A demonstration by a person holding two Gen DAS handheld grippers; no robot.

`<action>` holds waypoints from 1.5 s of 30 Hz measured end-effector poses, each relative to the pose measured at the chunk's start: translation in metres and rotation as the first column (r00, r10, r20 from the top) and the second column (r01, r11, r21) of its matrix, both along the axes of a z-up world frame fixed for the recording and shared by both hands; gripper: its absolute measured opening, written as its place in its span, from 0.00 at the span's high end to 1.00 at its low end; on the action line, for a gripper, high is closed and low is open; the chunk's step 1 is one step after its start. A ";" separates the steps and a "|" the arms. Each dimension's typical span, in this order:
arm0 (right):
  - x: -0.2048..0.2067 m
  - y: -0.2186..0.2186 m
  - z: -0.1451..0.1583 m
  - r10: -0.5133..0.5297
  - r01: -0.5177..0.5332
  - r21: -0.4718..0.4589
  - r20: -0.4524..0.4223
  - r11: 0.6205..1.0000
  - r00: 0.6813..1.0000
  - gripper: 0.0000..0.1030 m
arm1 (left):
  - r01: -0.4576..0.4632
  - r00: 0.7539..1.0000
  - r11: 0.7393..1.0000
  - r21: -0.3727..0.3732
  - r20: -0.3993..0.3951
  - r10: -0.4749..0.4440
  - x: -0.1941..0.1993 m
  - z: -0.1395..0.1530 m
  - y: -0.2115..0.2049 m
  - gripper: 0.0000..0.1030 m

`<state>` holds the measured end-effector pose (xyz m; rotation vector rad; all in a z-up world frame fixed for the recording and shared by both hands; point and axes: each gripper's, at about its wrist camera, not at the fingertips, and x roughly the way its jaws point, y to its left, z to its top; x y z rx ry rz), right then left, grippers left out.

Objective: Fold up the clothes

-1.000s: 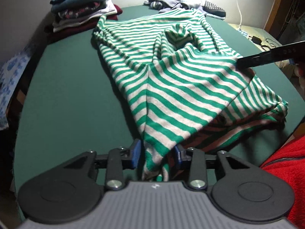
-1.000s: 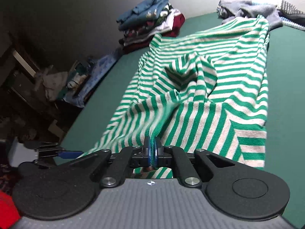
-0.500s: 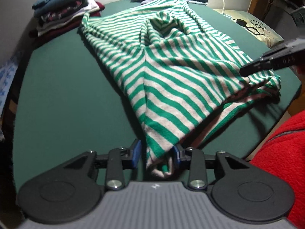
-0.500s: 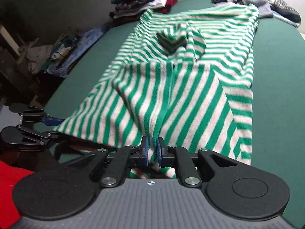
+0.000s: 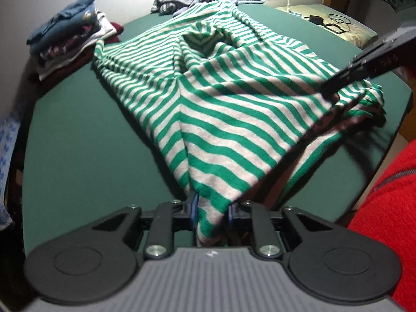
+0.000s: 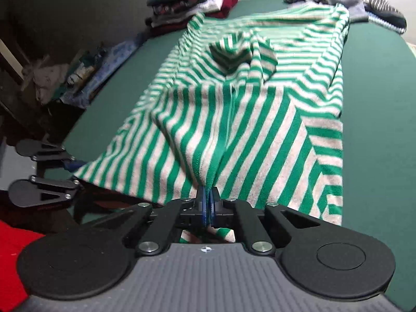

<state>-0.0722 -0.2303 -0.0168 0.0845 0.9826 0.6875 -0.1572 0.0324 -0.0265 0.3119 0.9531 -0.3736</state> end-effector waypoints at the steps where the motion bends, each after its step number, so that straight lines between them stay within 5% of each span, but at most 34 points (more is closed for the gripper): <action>1: -0.003 -0.001 0.002 0.002 -0.002 -0.001 0.005 1.000 1.000 0.97 | -0.002 1.000 1.000 -0.005 -0.009 0.002 0.001 0.000 0.003 0.81; 10: -0.011 0.009 -0.017 -0.001 0.002 -0.072 0.013 0.997 1.000 0.96 | 0.030 0.999 0.999 0.040 -0.036 -0.029 -0.001 -0.004 0.006 0.74; 14: -0.005 0.006 -0.001 0.077 -0.080 -0.087 -0.029 0.993 0.997 0.65 | 0.095 0.995 0.994 0.047 -0.026 -0.094 -0.013 0.019 0.013 0.61; 20: 0.027 0.005 0.026 -0.014 0.012 0.016 0.151 1.000 0.988 0.65 | 0.079 0.995 0.995 -0.060 0.073 -0.074 0.005 0.062 0.015 0.49; 25: 0.070 0.049 0.001 -0.026 0.040 -0.051 0.259 0.998 0.966 0.65 | 0.121 0.990 0.987 -0.105 0.087 -0.112 0.046 0.036 -0.024 0.61; 27: 0.083 0.062 -0.010 -0.009 0.038 -0.101 0.274 0.994 0.962 0.69 | 0.134 0.989 0.987 -0.093 0.074 -0.127 0.056 0.019 -0.038 0.61; 29: 0.088 0.062 -0.013 0.011 0.018 -0.110 0.252 0.994 0.968 0.90 | 0.137 0.989 0.986 -0.094 0.062 -0.132 0.057 0.007 -0.044 0.61; 40: 0.079 0.037 -0.022 -0.072 0.102 -0.132 0.218 0.986 0.973 0.94 | 0.204 0.979 0.974 -0.096 0.034 -0.202 0.046 -0.005 -0.039 0.58; 43: 0.084 0.041 -0.015 -0.058 0.089 -0.142 0.206 0.986 0.977 0.83 | 0.217 0.976 0.972 -0.094 0.015 -0.216 0.049 0.001 -0.038 0.57; 45: 0.086 0.034 -0.002 -0.100 0.124 -0.104 0.212 0.987 0.972 0.64 | 0.225 0.974 0.969 -0.099 0.026 -0.223 0.050 0.012 -0.036 0.57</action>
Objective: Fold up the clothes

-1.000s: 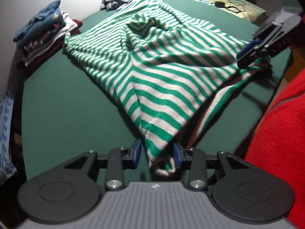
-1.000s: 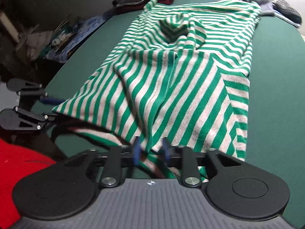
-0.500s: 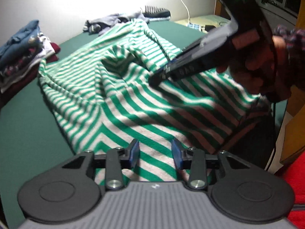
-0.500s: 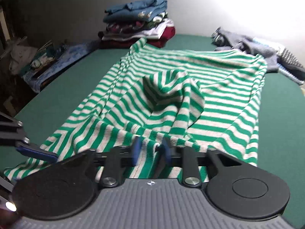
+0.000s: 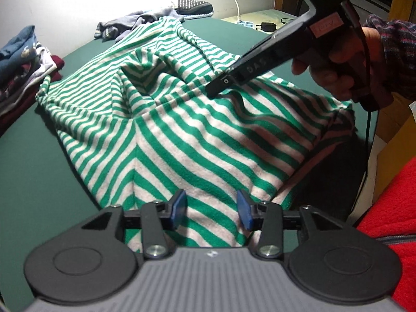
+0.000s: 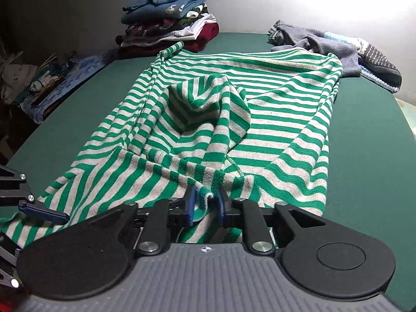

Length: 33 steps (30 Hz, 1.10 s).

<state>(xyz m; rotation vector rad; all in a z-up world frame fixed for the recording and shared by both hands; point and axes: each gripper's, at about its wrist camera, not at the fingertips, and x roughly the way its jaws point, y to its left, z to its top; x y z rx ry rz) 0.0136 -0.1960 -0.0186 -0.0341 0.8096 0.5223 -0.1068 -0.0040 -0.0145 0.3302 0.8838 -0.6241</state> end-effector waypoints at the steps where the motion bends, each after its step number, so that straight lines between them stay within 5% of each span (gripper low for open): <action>1: 0.000 -0.006 0.007 -0.020 0.020 0.039 0.007 0.999 1.000 0.64 | 0.004 1.000 1.000 -0.011 0.014 -0.004 0.000 0.006 0.001 0.56; 4: 0.006 -0.015 0.021 -0.054 0.053 0.078 0.014 0.996 0.998 0.67 | 0.016 0.998 0.999 -0.045 0.054 -0.013 0.005 0.021 0.002 0.47; 8: 0.032 0.016 0.048 0.048 -0.050 0.025 0.074 0.998 0.996 0.73 | 0.028 0.995 0.999 -0.045 0.100 -0.023 0.030 0.025 -0.005 0.47; 12: 0.063 0.048 0.068 0.106 -0.108 0.009 0.110 0.994 0.988 0.72 | -0.018 0.998 0.999 -0.036 0.055 0.020 0.059 0.000 -0.009 0.47; 19: 0.095 0.101 0.040 0.152 -0.150 -0.059 0.026 0.987 0.988 0.73 | -0.086 0.996 0.992 -0.091 0.027 0.089 0.053 -0.018 -0.004 0.41; 23: 0.095 0.063 0.034 0.026 -0.025 0.027 -0.047 0.999 0.999 0.70 | -0.166 0.984 0.973 -0.159 0.042 0.175 0.037 0.005 0.031 0.37; 26: 0.068 0.012 0.031 -0.072 0.073 0.007 -0.108 0.997 0.992 0.56 | -0.247 0.967 0.950 -0.192 0.015 0.254 0.023 0.015 0.067 0.31; 33: -0.023 -0.081 0.016 -0.209 0.193 -0.088 -0.242 0.977 0.948 0.35 | -0.334 0.934 0.934 -0.127 -0.177 0.310 -0.006 -0.005 0.101 0.31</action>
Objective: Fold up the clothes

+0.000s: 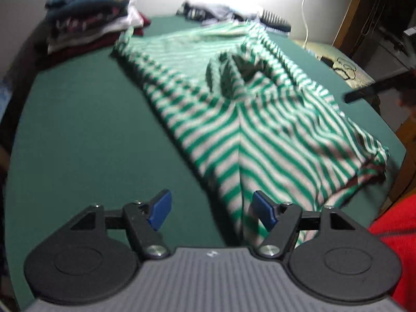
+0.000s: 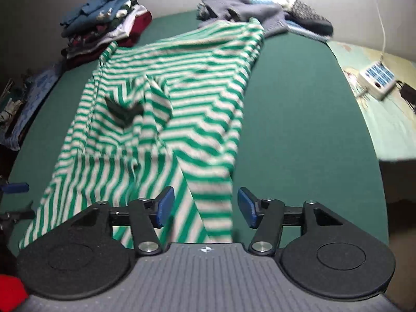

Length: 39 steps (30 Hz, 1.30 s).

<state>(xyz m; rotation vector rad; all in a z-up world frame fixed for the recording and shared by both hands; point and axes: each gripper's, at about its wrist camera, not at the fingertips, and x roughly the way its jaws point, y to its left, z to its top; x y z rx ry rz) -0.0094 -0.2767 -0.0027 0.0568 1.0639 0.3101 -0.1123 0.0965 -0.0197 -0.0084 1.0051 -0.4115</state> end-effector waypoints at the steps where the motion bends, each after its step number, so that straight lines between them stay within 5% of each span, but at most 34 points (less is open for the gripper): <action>1: -0.012 -0.007 -0.003 -0.011 0.011 0.009 -0.014 1.000 1.000 0.35 | -0.009 0.999 1.000 -0.028 -0.033 0.008 -0.003 -0.003 0.002 0.31; 6: -0.041 -0.023 -0.028 -0.076 0.087 0.111 -0.096 0.990 0.992 0.35 | -0.019 0.995 0.995 -0.098 -0.100 0.009 -0.006 -0.009 -0.006 0.30; 11: -0.048 -0.029 -0.035 -0.070 0.081 0.180 -0.065 0.980 0.995 0.32 | -0.051 0.988 0.992 -0.119 -0.154 0.033 -0.004 -0.011 -0.008 0.29; 15: -0.049 -0.027 -0.037 -0.013 0.032 0.231 -0.081 0.973 0.997 0.49 | -0.061 0.981 0.988 -0.143 -0.190 0.033 -0.012 -0.010 -0.013 0.29; 18: -0.050 -0.030 -0.041 -0.005 0.034 0.267 -0.109 0.963 0.994 0.73 | -0.089 0.979 0.983 -0.163 -0.194 0.056 -0.017 -0.011 -0.015 0.29; 21: -0.047 -0.032 -0.044 -0.001 0.041 0.289 -0.137 0.957 0.991 0.78 | -0.154 0.970 0.963 -0.220 -0.218 0.105 -0.016 -0.014 -0.012 0.29; 25: -0.044 -0.027 -0.043 0.024 0.012 0.282 -0.125 0.959 0.992 0.76 | -0.197 0.966 0.953 -0.228 -0.213 0.148 -0.016 -0.014 -0.020 0.43; 28: -0.049 -0.025 -0.044 0.040 -0.012 0.290 -0.093 0.957 0.995 0.64 | -0.210 0.967 0.959 -0.189 -0.184 0.175 -0.019 -0.012 -0.030 0.48; 29: -0.051 -0.023 -0.043 0.051 -0.029 0.271 -0.075 0.962 0.996 0.65 | -0.216 0.967 0.963 -0.161 -0.171 0.188 -0.021 -0.011 -0.033 0.51; 31: -0.054 -0.014 -0.041 0.066 -0.055 0.202 -0.049 0.978 0.997 0.74 | -0.227 0.967 0.969 -0.100 -0.144 0.212 -0.023 -0.010 -0.039 0.74; 34: -0.054 -0.012 -0.039 0.084 -0.074 0.176 -0.048 0.982 0.995 0.84 | -0.222 0.970 0.974 -0.047 -0.109 0.216 -0.025 -0.006 -0.046 0.88; 39: -0.059 -0.012 -0.030 0.133 -0.123 0.177 -0.045 0.976 0.990 0.87 | -0.169 0.985 0.985 0.027 -0.022 0.170 -0.037 0.010 -0.061 0.91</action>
